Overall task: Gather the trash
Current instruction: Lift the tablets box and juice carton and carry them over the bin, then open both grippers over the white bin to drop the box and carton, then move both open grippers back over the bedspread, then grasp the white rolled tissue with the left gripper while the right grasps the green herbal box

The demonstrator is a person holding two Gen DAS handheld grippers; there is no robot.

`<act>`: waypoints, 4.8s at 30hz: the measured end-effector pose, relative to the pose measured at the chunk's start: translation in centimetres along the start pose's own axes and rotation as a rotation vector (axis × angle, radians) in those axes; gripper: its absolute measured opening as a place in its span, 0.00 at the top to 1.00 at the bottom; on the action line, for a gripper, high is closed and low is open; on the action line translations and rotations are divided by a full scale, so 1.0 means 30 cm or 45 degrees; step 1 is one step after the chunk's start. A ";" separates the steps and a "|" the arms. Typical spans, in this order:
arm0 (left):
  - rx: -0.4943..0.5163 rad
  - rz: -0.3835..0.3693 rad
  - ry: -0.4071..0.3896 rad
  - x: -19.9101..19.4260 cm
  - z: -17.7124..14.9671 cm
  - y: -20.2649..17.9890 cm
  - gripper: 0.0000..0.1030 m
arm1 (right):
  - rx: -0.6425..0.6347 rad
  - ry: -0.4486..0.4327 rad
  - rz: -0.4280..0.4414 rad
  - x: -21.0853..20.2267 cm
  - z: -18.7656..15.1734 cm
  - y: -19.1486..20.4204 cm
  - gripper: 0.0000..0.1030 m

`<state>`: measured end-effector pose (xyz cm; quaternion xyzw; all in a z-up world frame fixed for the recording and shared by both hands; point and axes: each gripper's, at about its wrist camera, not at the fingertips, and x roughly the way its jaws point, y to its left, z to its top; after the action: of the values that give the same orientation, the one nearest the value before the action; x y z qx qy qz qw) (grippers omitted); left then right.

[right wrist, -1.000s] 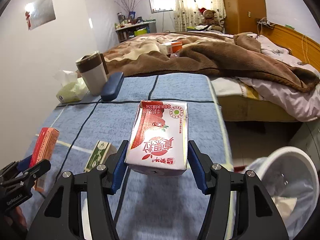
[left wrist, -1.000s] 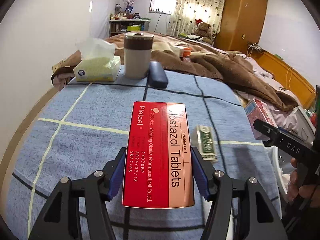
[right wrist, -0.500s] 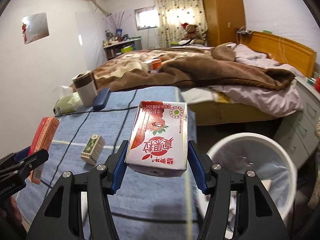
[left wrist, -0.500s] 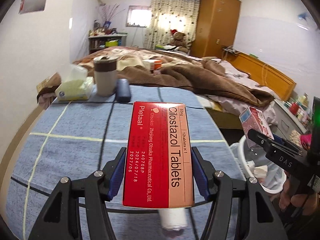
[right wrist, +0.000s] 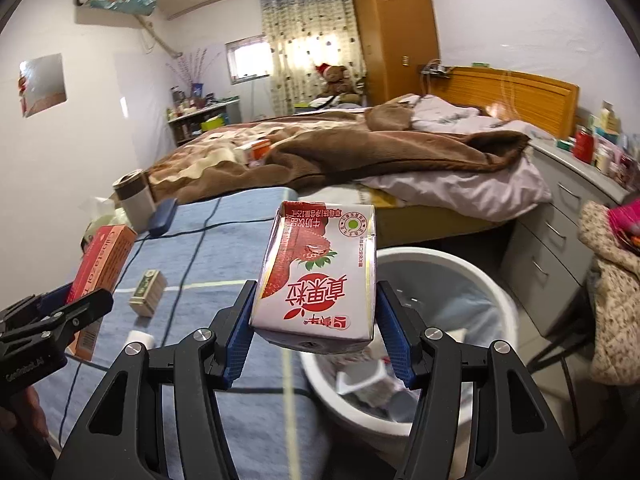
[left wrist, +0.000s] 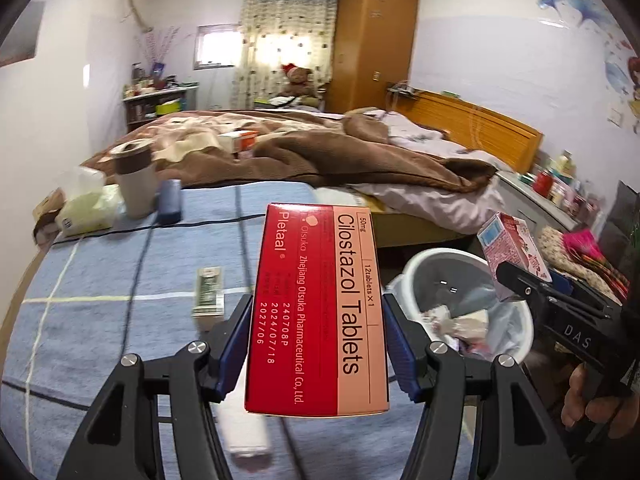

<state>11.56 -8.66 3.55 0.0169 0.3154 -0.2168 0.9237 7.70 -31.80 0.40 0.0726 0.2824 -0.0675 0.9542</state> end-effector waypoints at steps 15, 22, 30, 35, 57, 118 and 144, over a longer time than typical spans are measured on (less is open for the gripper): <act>0.163 -0.167 0.034 0.095 0.017 -0.288 0.38 | 0.094 0.022 -0.121 -0.026 -0.043 -0.182 0.43; 0.203 -0.241 0.083 0.161 0.011 -0.382 0.38 | 0.123 0.069 -0.155 -0.010 -0.067 -0.247 0.43; 0.229 -0.311 0.136 0.248 0.004 -0.463 0.38 | 0.115 0.151 -0.177 0.048 -0.082 -0.284 0.43; 0.219 -0.335 0.176 0.293 0.004 -0.475 0.38 | 0.109 0.182 -0.191 0.075 -0.084 -0.299 0.42; 0.202 -0.288 0.138 0.246 0.007 -0.425 0.29 | 0.117 0.152 -0.202 0.064 -0.072 -0.288 0.36; -0.170 0.262 0.239 0.140 -0.295 0.358 0.57 | -0.193 0.263 0.342 0.346 -0.061 0.467 0.35; -0.354 0.338 0.265 0.168 -0.231 0.647 0.57 | -0.243 0.414 0.359 0.508 -0.077 0.654 0.35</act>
<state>19.10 8.11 -7.02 -0.0472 0.4308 -0.0449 0.9001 22.48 -13.48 -7.91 0.0307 0.4245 0.1060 0.8987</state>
